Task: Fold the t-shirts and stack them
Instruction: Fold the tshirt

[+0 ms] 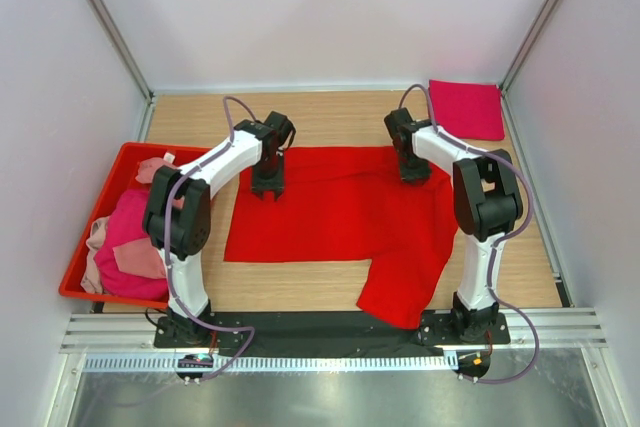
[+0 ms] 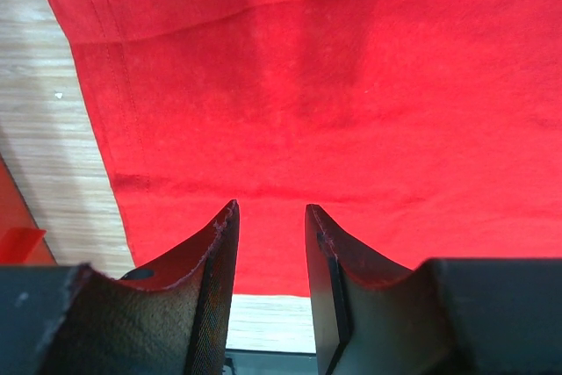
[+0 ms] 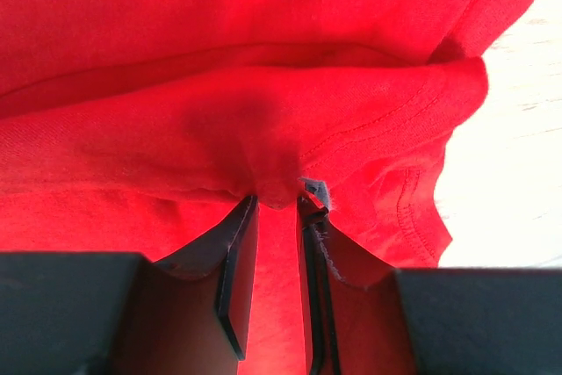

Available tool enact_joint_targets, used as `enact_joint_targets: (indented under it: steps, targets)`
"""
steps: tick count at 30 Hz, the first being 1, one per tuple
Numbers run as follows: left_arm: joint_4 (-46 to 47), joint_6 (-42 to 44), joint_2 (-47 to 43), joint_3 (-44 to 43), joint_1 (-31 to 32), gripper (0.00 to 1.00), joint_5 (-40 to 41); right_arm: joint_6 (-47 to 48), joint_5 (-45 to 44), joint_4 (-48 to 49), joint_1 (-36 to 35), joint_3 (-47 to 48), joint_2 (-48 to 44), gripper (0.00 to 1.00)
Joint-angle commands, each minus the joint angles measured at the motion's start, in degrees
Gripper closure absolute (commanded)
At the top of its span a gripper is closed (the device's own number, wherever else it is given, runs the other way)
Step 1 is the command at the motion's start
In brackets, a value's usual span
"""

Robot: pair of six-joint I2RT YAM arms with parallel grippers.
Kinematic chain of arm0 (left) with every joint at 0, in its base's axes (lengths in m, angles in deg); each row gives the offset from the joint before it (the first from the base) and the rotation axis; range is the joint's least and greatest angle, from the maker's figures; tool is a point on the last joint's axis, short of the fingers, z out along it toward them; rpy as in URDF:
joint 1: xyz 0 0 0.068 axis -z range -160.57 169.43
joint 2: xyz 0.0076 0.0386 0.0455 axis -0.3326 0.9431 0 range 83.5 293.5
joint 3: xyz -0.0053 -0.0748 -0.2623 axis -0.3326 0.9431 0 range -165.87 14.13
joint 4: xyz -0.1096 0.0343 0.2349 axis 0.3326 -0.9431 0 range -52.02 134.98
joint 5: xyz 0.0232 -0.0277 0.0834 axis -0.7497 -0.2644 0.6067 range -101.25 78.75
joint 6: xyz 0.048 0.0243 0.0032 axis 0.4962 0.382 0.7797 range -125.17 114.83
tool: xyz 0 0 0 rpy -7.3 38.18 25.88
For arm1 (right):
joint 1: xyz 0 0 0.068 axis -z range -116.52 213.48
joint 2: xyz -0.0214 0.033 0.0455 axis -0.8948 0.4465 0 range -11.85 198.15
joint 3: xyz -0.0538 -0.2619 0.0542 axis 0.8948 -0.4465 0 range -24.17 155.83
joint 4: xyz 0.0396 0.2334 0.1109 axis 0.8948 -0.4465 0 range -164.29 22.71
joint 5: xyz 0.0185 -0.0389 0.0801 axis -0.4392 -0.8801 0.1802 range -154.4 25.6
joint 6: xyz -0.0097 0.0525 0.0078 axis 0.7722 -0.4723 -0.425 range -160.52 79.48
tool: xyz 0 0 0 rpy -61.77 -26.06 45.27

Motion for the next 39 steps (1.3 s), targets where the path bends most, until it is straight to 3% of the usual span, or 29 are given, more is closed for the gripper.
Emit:
enact_joint_targets:
  steps: [1, 5, 14, 18, 19, 22, 26, 33, 39]
  targets:
    - [0.1, 0.1, -2.9, 0.1, 0.1, 0.62, 0.4, 0.5, 0.4, 1.5, 0.8, 1.0, 0.1, 0.69]
    - [0.2, -0.2, -2.8, -0.2, 0.1, 0.62, -0.1, 0.1, 1.9, 1.6, 2.0, 1.2, 0.1, 0.70]
    - [0.0, -0.8, -2.5, -1.2, 0.1, 0.62, 0.1, -1.1, 5.9, 2.1, 3.3, 0.2, -1.9, 0.99]
    - [0.1, -1.1, -2.2, -1.5, 0.1, 0.62, -0.2, -1.3, 6.8, 2.1, 3.3, -0.1, -2.9, 0.95]
    - [0.2, -1.2, -2.1, -1.5, 0.1, 0.62, -0.3, -1.4, 7.4, 2.4, 3.2, -0.6, -3.2, 0.84]
    - [0.5, -1.2, -2.0, -1.6, 0.1, 0.62, -0.6, -1.9, 7.9, 2.4, 3.2, -1.2, -2.8, 0.70]
    - [0.4, -1.2, -1.5, -2.0, 0.1, 0.62, -0.8, -2.0, 8.0, 3.0, 3.3, -2.1, -2.4, 0.64]
    - [-0.1, -0.6, -1.1, -2.9, 0.1, 0.62, -0.4, -2.0, 9.7, 2.5, 3.3, 0.2, -1.5, 0.64]
    - [0.2, -0.4, -0.4, -3.1, 0.1, 0.62, -0.5, -2.0, 9.2, 3.6, 3.4, -1.2, -2.7, 0.75]
